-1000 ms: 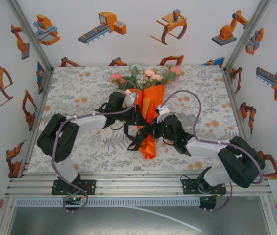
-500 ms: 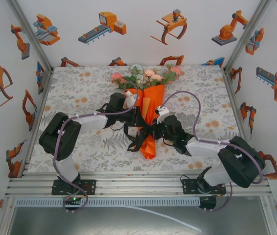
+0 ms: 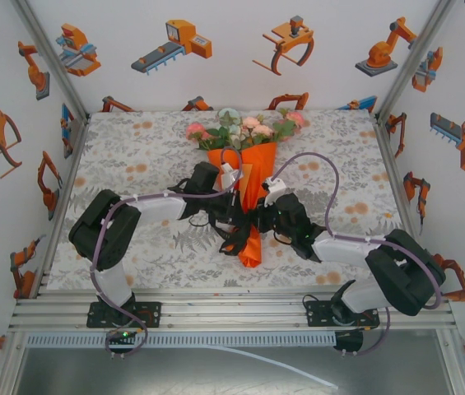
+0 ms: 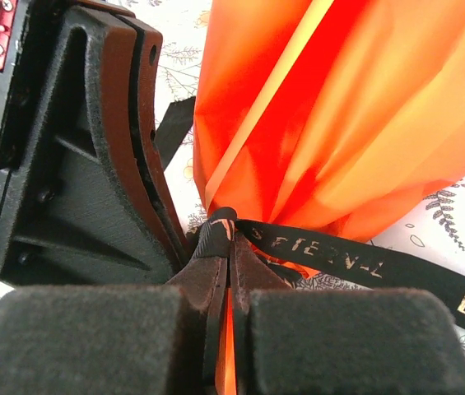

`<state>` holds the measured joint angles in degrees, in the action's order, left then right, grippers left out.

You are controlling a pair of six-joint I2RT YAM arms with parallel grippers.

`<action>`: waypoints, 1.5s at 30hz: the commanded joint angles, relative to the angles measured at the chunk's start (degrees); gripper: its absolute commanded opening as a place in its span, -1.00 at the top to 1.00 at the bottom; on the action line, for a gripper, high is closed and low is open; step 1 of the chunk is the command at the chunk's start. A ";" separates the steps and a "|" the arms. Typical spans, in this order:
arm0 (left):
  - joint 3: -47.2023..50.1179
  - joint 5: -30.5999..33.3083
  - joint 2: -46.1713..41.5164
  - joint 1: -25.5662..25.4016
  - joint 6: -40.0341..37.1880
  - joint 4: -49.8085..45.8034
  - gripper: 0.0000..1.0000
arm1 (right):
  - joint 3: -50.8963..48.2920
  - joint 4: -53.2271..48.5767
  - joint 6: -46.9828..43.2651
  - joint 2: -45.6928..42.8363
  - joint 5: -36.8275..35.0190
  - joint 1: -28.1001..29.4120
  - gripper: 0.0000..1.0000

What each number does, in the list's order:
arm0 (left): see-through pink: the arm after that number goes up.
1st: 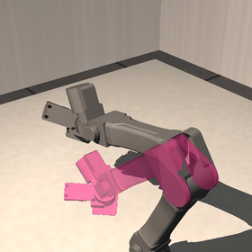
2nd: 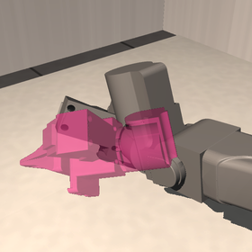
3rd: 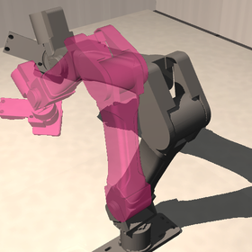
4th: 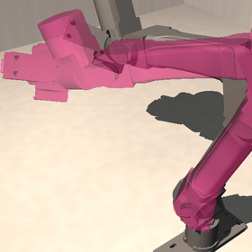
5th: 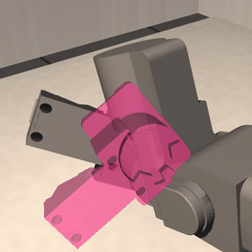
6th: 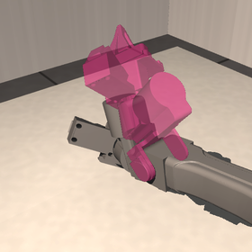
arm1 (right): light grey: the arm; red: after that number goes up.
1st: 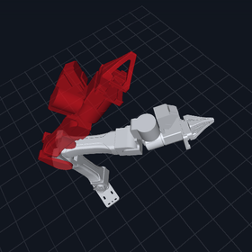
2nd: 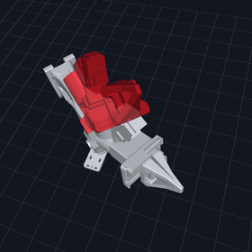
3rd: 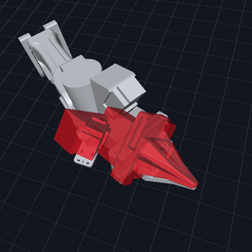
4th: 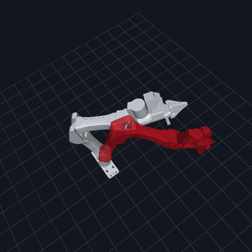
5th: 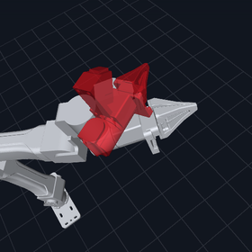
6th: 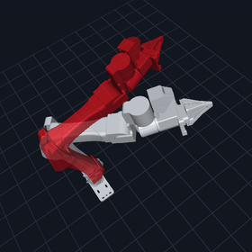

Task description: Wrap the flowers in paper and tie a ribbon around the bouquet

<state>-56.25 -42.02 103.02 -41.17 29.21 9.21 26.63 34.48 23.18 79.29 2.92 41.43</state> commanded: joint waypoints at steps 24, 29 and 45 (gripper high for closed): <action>2.46 1.43 -3.65 3.85 1.05 5.33 0.95 | -6.13 -8.34 2.21 -16.45 -0.10 0.05 0.53; -0.44 1.56 -2.76 2.68 -0.98 1.77 0.40 | -6.33 -9.70 0.16 -18.83 -1.67 0.06 0.69; -11.00 9.24 -0.74 -0.43 -10.38 -12.78 0.29 | -5.02 -5.11 0.13 -12.63 0.60 0.05 0.60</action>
<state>-64.97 -33.43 101.06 -41.28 21.50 -0.23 19.77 25.96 23.79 66.19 2.70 41.43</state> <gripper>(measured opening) 0.365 0.206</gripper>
